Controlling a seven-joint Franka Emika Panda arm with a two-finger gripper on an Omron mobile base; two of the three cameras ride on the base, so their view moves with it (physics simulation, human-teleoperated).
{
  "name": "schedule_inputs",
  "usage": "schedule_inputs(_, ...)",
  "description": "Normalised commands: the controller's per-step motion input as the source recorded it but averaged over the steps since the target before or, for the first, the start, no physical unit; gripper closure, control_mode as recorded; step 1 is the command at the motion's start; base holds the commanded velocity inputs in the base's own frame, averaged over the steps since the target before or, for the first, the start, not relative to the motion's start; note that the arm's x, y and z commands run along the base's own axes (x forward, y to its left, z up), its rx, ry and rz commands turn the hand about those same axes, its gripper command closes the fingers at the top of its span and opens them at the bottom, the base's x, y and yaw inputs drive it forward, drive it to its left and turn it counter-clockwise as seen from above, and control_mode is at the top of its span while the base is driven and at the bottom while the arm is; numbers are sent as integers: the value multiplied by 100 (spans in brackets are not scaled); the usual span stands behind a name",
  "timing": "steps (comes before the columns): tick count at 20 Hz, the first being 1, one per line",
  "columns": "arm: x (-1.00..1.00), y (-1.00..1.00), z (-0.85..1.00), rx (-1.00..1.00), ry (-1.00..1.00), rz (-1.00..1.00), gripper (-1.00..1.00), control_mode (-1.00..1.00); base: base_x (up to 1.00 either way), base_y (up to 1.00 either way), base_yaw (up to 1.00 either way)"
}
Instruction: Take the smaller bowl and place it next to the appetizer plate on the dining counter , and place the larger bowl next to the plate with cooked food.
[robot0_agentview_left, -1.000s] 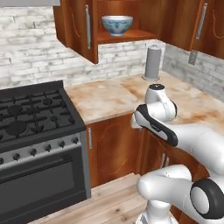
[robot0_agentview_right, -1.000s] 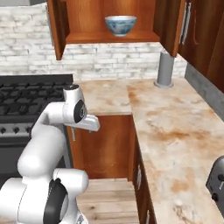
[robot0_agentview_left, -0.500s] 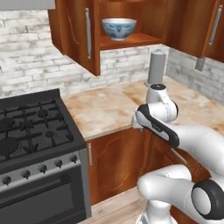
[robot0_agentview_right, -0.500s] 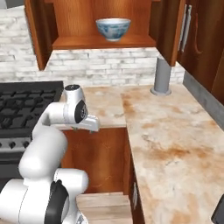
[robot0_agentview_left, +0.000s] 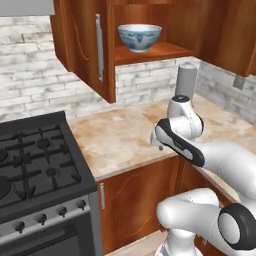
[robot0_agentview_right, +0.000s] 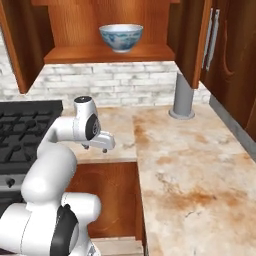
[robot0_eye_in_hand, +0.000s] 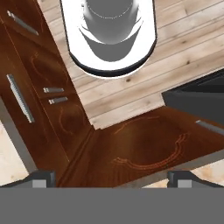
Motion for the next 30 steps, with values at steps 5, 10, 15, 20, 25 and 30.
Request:
schedule_inputs(5,0,0,0,0,0,0,-100,100,46,-16,5)
schedule_inputs(10,0,0,0,0,0,0,-100,100,24,-34,18)
schedule_inputs(15,0,0,0,0,0,0,-100,100,36,-48,4)
schedule_inputs(20,0,0,0,0,0,0,-100,100,64,-7,0)
schedule_inputs(25,0,0,0,0,0,0,-100,100,62,-12,0)
schedule_inputs(30,0,0,0,0,0,0,-100,100,62,-5,2)
